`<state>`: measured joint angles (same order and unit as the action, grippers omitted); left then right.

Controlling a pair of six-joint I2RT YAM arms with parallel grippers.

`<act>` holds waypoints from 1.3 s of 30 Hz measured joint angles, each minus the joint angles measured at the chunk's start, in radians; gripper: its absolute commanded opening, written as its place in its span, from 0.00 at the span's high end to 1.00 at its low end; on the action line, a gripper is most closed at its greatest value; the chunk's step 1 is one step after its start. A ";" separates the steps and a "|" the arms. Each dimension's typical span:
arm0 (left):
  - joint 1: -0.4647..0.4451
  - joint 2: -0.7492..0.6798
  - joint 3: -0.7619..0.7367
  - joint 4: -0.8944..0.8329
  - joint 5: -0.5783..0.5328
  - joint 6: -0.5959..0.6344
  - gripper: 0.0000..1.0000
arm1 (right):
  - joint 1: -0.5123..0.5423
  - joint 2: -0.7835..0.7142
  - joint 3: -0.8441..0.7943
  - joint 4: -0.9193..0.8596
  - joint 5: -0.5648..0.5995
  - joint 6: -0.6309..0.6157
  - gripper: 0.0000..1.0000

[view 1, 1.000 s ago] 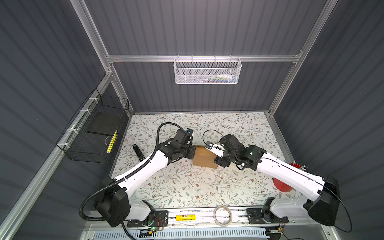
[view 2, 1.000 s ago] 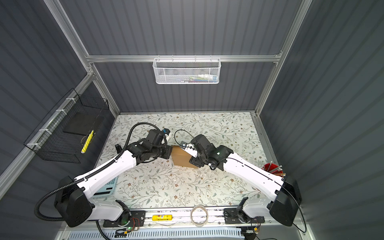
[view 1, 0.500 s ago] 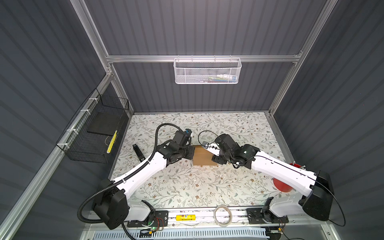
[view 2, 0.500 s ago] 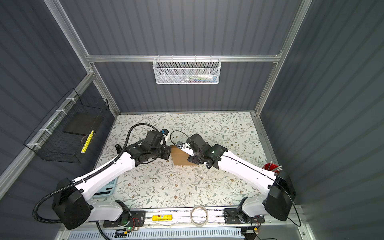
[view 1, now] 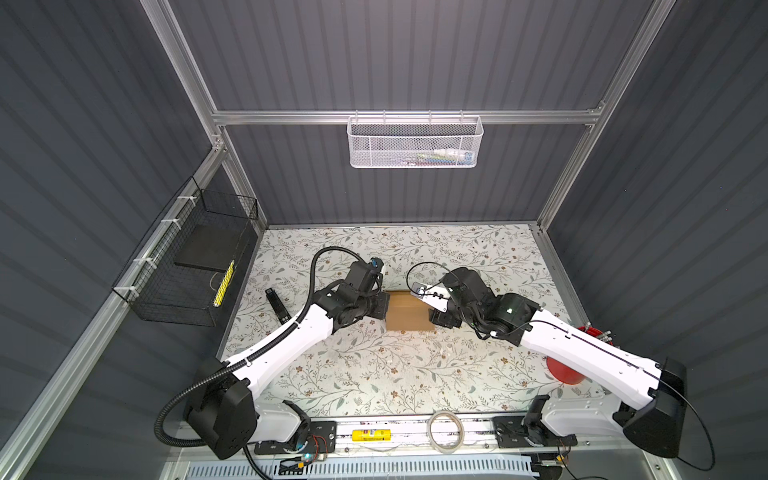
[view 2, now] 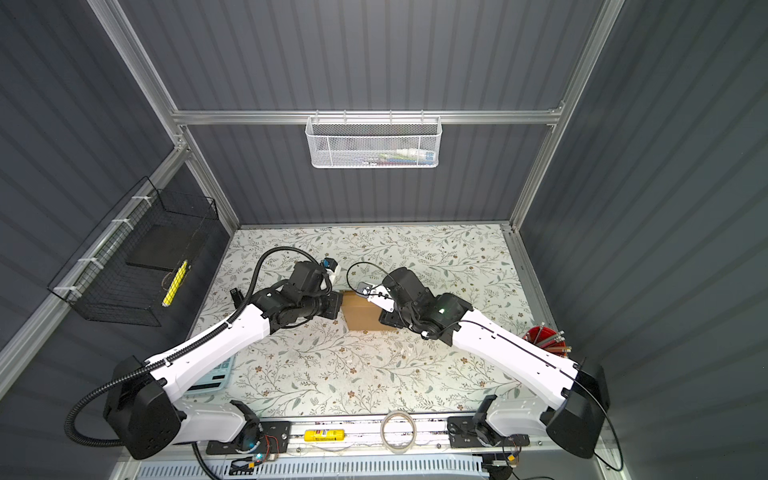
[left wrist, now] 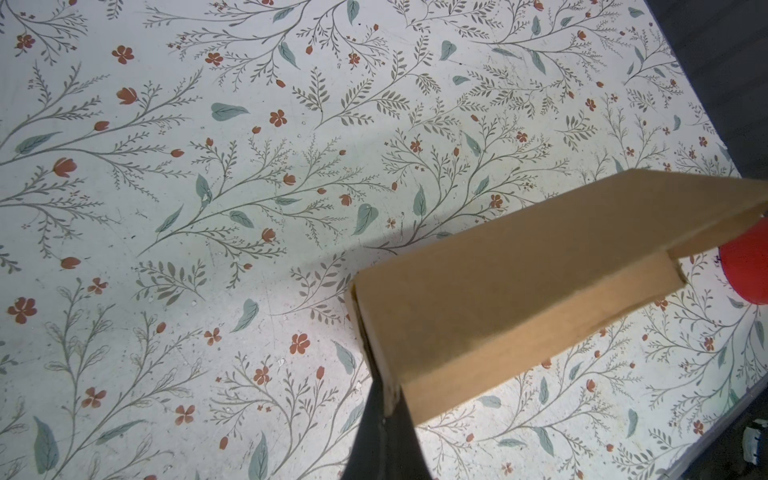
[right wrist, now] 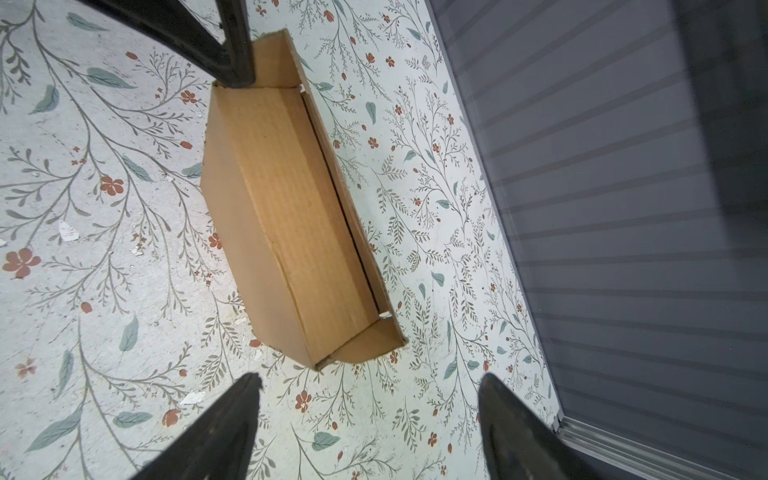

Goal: Fold the paper box

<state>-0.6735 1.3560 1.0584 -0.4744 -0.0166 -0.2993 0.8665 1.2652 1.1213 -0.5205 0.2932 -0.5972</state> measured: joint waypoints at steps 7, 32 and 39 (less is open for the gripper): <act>0.000 0.000 0.000 0.001 0.000 0.000 1.00 | 0.000 0.042 -0.011 0.017 -0.001 -0.044 0.14; 0.000 -0.017 -0.018 0.008 -0.011 0.000 1.00 | -0.029 0.167 0.042 0.061 -0.072 -0.114 0.31; 0.000 -0.017 -0.018 0.008 -0.013 -0.003 1.00 | -0.029 0.167 0.038 0.063 -0.085 -0.102 0.32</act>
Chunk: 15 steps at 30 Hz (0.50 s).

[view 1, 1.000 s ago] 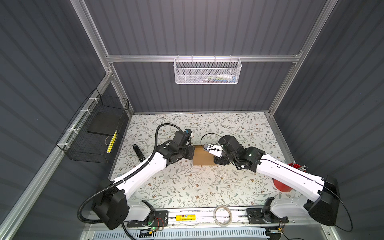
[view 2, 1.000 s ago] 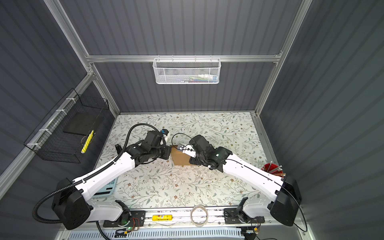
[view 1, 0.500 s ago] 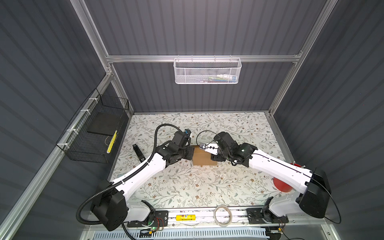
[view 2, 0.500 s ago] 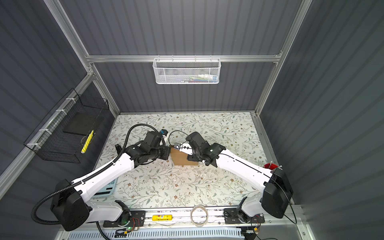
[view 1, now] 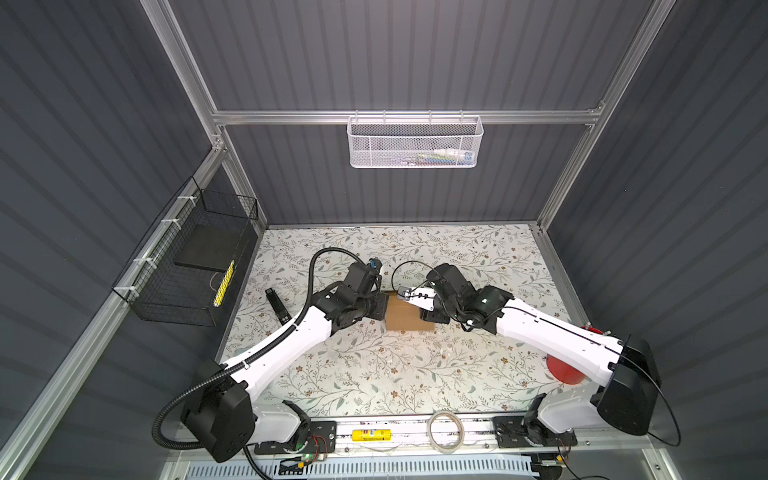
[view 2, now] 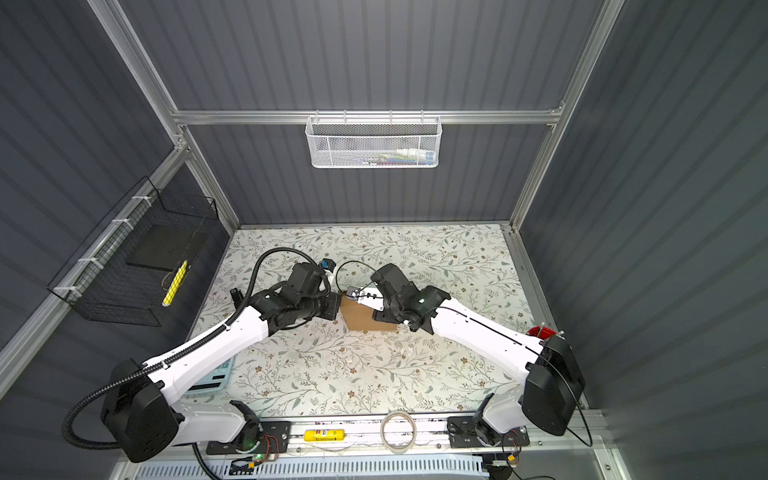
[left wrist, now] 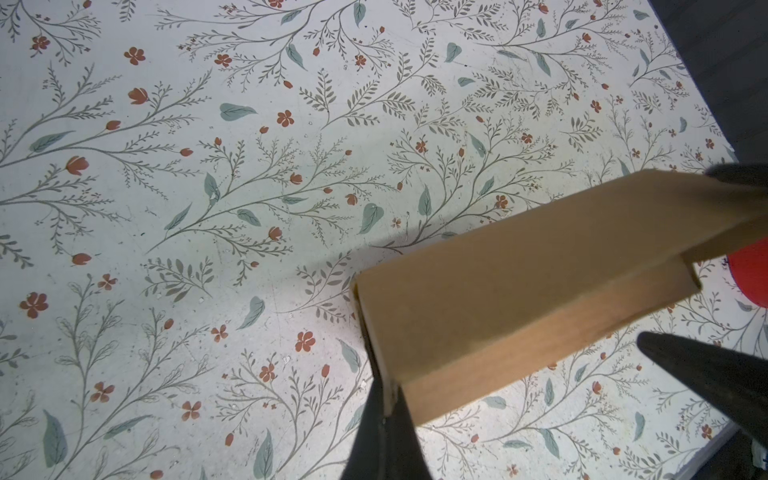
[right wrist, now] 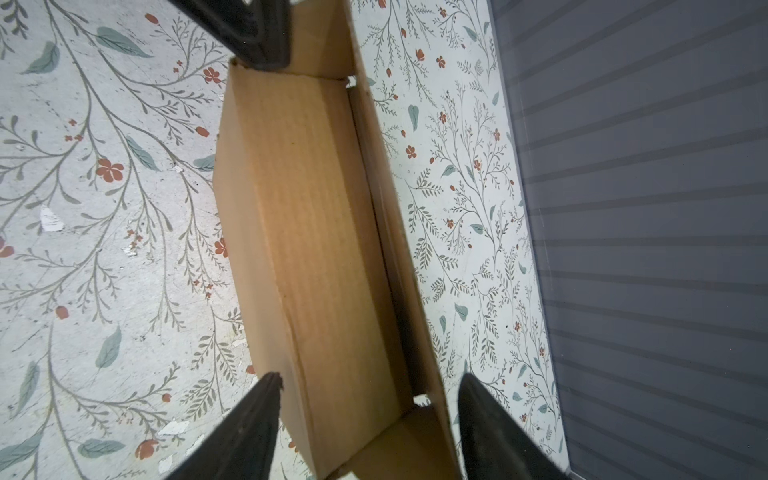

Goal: Fold the paper box

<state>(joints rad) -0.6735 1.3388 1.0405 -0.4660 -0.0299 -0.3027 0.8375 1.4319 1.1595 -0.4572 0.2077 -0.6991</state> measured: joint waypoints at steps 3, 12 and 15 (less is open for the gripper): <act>0.000 0.000 0.000 0.000 0.000 -0.001 1.00 | 0.000 0.000 -0.013 0.006 -0.002 0.005 0.32; 0.000 0.004 0.005 0.000 0.003 -0.005 0.99 | 0.000 0.001 -0.044 0.024 0.001 0.017 0.38; 0.000 0.005 0.006 0.000 0.003 -0.008 0.96 | -0.002 0.001 -0.050 0.031 0.002 0.021 0.42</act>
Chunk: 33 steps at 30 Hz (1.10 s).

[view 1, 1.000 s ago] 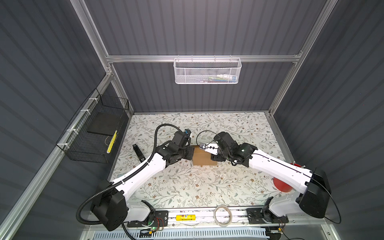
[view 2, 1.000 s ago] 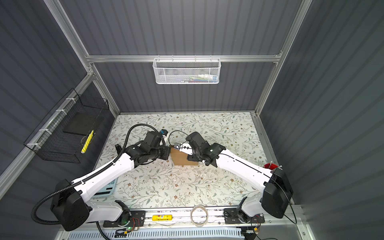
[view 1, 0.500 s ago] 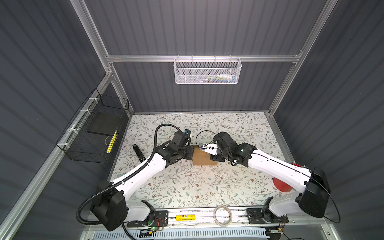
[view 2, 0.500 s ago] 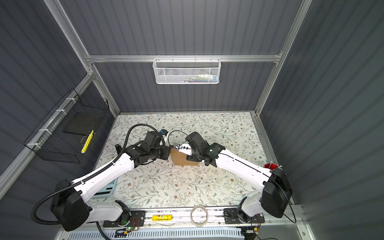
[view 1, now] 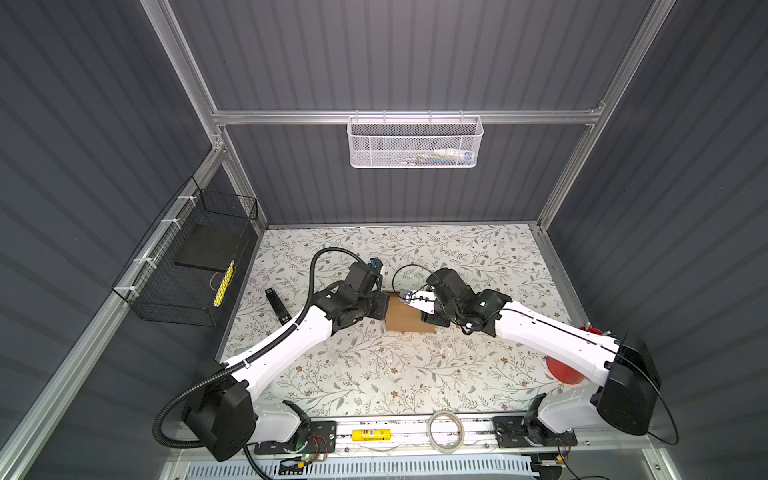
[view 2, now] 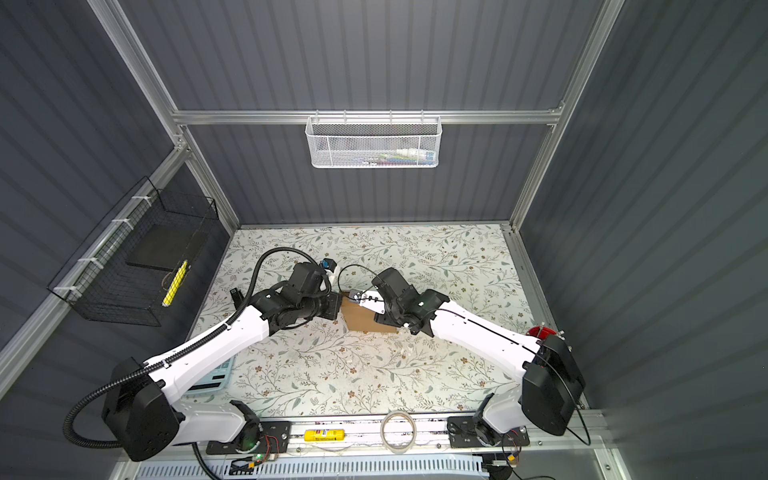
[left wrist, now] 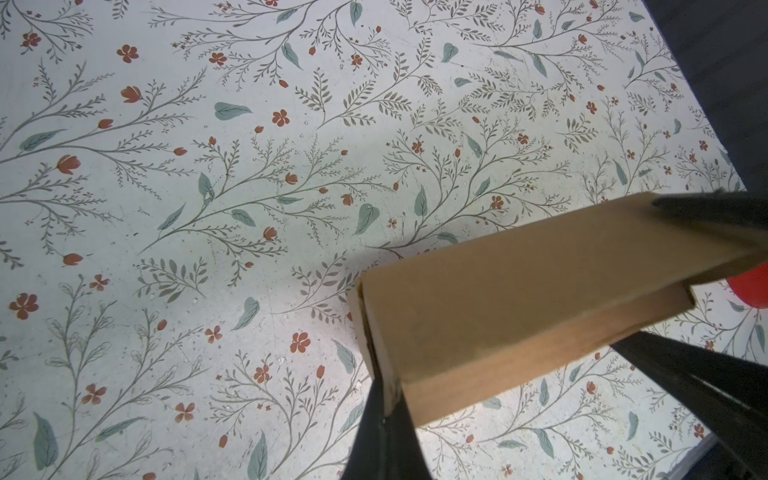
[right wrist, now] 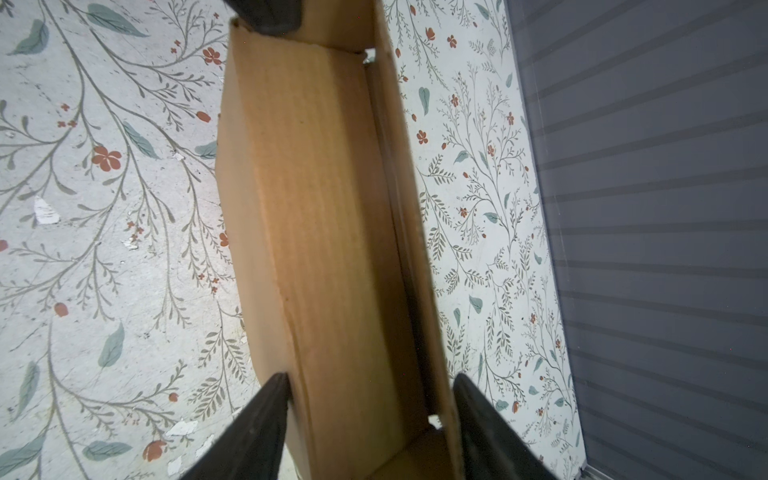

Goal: Fold the paper box

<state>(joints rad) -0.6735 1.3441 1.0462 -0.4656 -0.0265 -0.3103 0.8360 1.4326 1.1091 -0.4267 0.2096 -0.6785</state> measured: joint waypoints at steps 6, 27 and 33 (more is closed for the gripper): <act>0.000 0.000 0.000 0.002 0.000 -0.008 0.89 | -0.002 0.000 -0.010 0.010 0.000 0.008 0.44; 0.000 -0.074 -0.019 -0.031 0.001 -0.027 0.71 | -0.006 0.020 0.004 0.008 0.004 0.052 0.46; 0.000 -0.144 -0.032 -0.041 0.002 -0.042 0.68 | -0.009 0.035 0.017 0.008 0.003 0.058 0.46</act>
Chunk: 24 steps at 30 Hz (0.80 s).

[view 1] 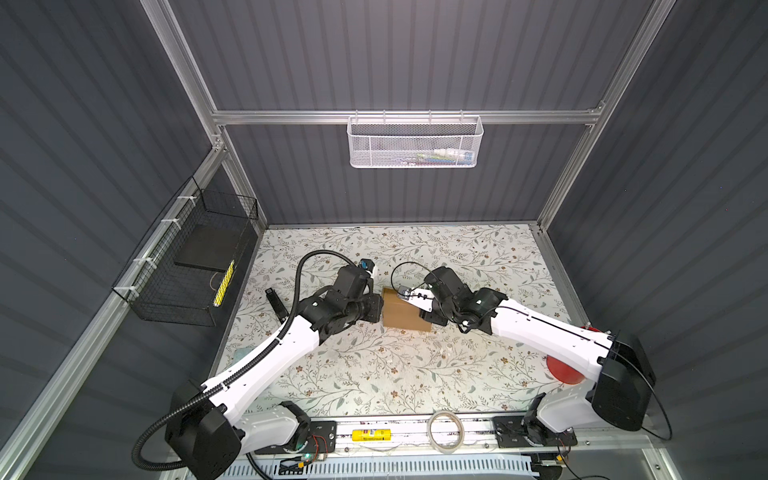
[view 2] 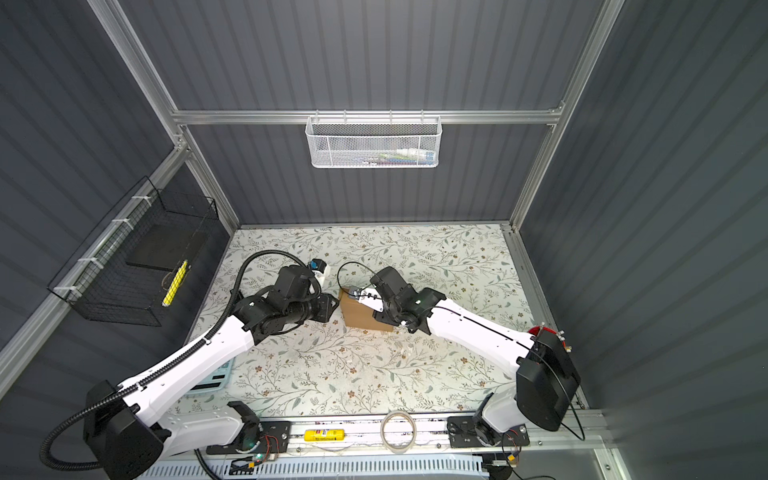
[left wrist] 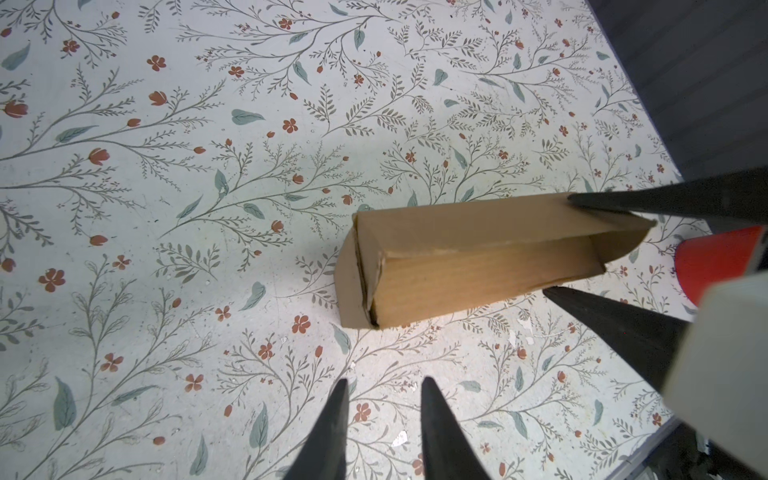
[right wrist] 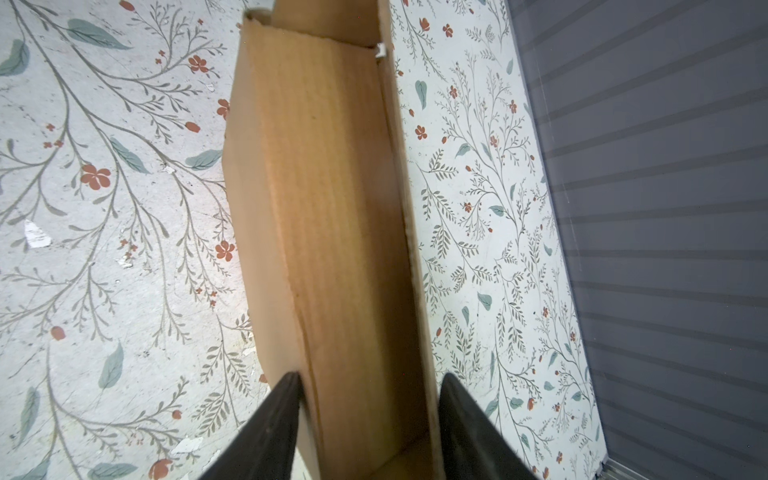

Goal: Fold the paper box

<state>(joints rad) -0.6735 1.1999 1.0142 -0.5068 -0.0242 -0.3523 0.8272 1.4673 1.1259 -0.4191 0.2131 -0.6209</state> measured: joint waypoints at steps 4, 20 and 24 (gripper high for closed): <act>0.006 -0.036 -0.004 -0.014 -0.008 -0.007 0.66 | 0.000 0.004 0.004 0.000 0.000 0.000 0.46; 0.215 -0.006 -0.014 0.093 0.220 -0.081 0.50 | 0.000 0.007 0.007 0.000 0.000 0.005 0.47; 0.220 0.045 -0.014 0.143 0.297 -0.102 0.47 | 0.000 0.007 0.007 0.000 0.000 0.008 0.48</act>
<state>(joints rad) -0.4538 1.2449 1.0004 -0.3637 0.2729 -0.4541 0.8272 1.4746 1.1332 -0.4191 0.2127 -0.6125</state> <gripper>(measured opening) 0.521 0.525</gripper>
